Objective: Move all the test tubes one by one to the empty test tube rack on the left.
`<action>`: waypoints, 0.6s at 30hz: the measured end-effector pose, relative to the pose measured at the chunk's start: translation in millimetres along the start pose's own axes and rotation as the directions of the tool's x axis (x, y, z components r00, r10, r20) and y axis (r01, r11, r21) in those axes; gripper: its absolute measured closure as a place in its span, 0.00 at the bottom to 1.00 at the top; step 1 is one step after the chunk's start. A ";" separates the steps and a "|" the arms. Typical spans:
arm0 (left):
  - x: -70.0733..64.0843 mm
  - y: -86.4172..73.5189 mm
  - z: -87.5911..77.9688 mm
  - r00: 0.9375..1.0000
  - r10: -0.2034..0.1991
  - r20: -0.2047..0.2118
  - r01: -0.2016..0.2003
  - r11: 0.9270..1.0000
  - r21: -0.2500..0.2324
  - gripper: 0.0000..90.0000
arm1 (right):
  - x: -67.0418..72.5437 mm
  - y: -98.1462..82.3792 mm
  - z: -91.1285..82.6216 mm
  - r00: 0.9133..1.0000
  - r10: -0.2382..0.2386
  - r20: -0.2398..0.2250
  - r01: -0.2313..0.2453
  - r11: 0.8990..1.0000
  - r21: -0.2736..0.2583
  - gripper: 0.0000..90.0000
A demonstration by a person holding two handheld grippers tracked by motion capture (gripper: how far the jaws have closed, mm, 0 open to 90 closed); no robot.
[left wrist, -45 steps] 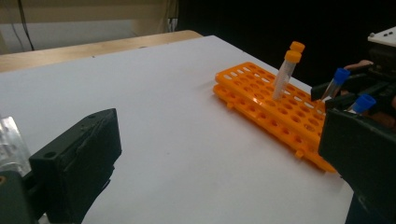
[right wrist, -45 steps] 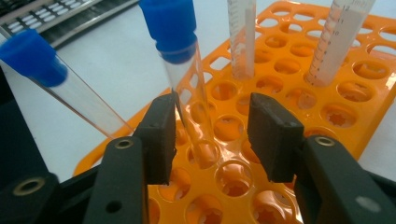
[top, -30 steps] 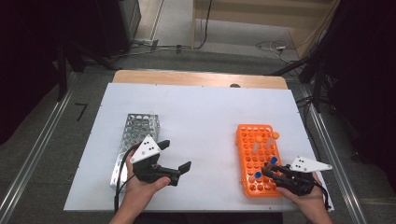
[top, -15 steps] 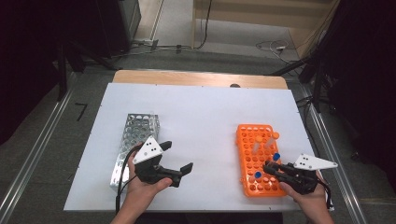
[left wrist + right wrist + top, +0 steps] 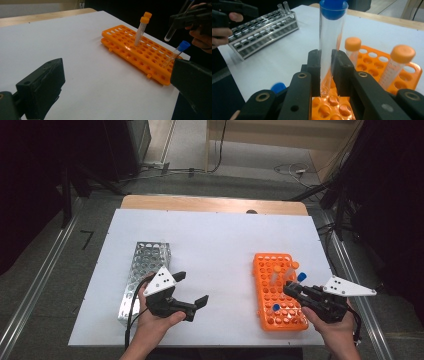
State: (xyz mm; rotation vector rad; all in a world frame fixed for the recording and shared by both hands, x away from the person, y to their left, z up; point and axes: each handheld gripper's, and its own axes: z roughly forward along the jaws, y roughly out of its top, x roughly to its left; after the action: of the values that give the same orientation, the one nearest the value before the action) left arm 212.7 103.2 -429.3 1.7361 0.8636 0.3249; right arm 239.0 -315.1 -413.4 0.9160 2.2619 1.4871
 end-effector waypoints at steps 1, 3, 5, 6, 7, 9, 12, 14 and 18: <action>-0.5 0.1 0.2 1.000 -0.001 0.001 0.001 1.000 0.002 0.00 | 1.9 1.6 1.2 1.000 -0.003 -0.003 0.003 1.000 0.000 0.83; -1.2 0.3 0.9 1.000 0.001 0.007 -0.001 1.000 0.002 0.00 | 5.8 3.6 3.6 1.000 -0.005 -0.011 0.005 1.000 -0.001 0.83; -1.5 0.3 2.2 1.000 0.005 0.004 -0.005 1.000 0.003 0.00 | 10.3 5.8 5.4 1.000 -0.003 -0.021 0.003 1.000 -0.010 0.83; -1.3 0.3 2.7 1.000 0.002 0.006 -0.002 1.000 0.007 0.00 | 13.0 7.3 6.1 1.000 -0.002 -0.024 0.002 1.000 -0.017 0.83; -0.9 0.2 3.5 1.000 0.003 0.010 -0.003 1.000 0.010 0.00 | 16.2 9.0 6.8 1.000 -0.006 -0.026 0.005 1.000 -0.021 0.83; -1.4 0.2 4.7 1.000 0.002 0.016 -0.002 1.000 0.012 0.00 | 23.1 12.0 8.7 0.999 -0.006 -0.035 0.005 1.000 -0.030 0.83; -3.3 1.0 5.6 1.000 0.001 0.027 -0.001 1.000 0.011 0.00 | 34.1 14.5 13.6 0.998 -0.019 -0.053 0.017 0.999 -0.032 0.83; -4.1 1.6 6.1 0.999 0.005 0.033 -0.006 1.000 0.012 0.00 | 41.7 14.8 17.8 0.997 -0.023 -0.072 0.021 0.999 -0.028 0.83; -6.5 2.3 7.3 0.999 0.008 0.045 -0.008 1.000 0.007 0.01 | 54.7 13.1 28.2 0.994 -0.025 -0.106 0.024 1.000 -0.011 0.83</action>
State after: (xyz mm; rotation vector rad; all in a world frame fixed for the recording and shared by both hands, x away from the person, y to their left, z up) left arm 213.5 93.2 -428.4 1.7472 0.8264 0.2877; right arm 217.6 -256.2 -408.0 0.8215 2.3289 1.5693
